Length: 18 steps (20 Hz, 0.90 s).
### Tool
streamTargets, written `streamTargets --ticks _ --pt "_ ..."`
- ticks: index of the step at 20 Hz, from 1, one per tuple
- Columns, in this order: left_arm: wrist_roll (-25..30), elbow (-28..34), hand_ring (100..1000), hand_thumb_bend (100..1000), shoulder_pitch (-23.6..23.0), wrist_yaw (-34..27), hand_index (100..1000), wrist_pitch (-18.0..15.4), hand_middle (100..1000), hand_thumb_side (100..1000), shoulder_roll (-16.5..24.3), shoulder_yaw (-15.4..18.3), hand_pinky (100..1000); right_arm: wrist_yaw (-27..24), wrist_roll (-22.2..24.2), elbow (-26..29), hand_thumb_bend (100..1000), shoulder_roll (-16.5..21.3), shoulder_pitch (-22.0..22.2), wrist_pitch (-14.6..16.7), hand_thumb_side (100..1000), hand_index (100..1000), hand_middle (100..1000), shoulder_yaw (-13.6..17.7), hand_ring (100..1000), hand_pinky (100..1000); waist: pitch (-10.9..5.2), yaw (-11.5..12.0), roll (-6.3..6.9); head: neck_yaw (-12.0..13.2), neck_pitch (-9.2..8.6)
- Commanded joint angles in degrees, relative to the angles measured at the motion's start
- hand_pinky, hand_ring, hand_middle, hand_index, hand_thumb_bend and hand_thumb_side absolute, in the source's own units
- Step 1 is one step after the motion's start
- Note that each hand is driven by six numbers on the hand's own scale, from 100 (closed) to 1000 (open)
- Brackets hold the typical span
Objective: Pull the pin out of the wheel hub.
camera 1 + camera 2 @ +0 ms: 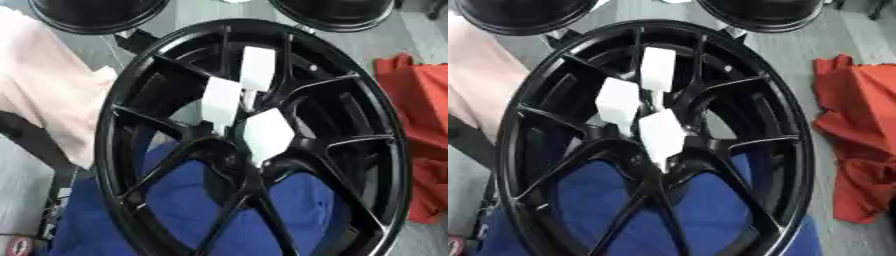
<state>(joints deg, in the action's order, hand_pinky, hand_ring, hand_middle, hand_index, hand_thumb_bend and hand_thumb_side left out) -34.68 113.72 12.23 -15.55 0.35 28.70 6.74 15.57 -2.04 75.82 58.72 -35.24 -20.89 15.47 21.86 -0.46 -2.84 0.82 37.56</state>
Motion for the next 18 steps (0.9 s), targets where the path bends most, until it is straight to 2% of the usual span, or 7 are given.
streamTargets --ticks 1,5,12,16,18 --pt "0.27 0.87 735 145 0.73 0.02 758 -0.03 666 784 0.73 0.49 747 -6.99 -6.52 2.70 100 1.29 -1.13 1.83 536 706 687 -0.53 598 718 -1.41 0.05 0.03 -0.39 -0.02" --pt "0.36 0.87 734 146 0.88 -0.03 758 -0.08 666 784 0.69 0.46 746 -12.65 -9.99 4.52 100 0.68 -1.64 4.01 586 689 668 -2.57 577 706 -1.38 0.34 -0.04 -0.70 -0.11" --pt "0.55 0.87 733 145 1.05 -0.09 757 -0.01 665 783 0.65 0.28 746 -15.95 -9.54 7.12 100 -0.77 -3.19 4.92 486 671 644 -4.77 551 685 -1.29 0.49 -0.18 -1.06 0.09" --pt "0.64 0.87 732 145 1.22 -0.05 757 -0.10 664 784 0.76 0.23 745 -16.97 -8.47 8.17 100 -1.73 -3.84 4.99 507 666 641 -5.19 546 680 -1.10 0.53 -0.16 -1.17 0.16" --pt "0.71 0.87 731 144 1.25 -0.07 757 -0.11 663 783 0.64 0.21 745 -18.23 -8.52 8.97 100 -2.53 -3.98 5.11 554 663 640 -5.25 544 681 -1.10 0.58 -0.07 -1.25 -0.20"
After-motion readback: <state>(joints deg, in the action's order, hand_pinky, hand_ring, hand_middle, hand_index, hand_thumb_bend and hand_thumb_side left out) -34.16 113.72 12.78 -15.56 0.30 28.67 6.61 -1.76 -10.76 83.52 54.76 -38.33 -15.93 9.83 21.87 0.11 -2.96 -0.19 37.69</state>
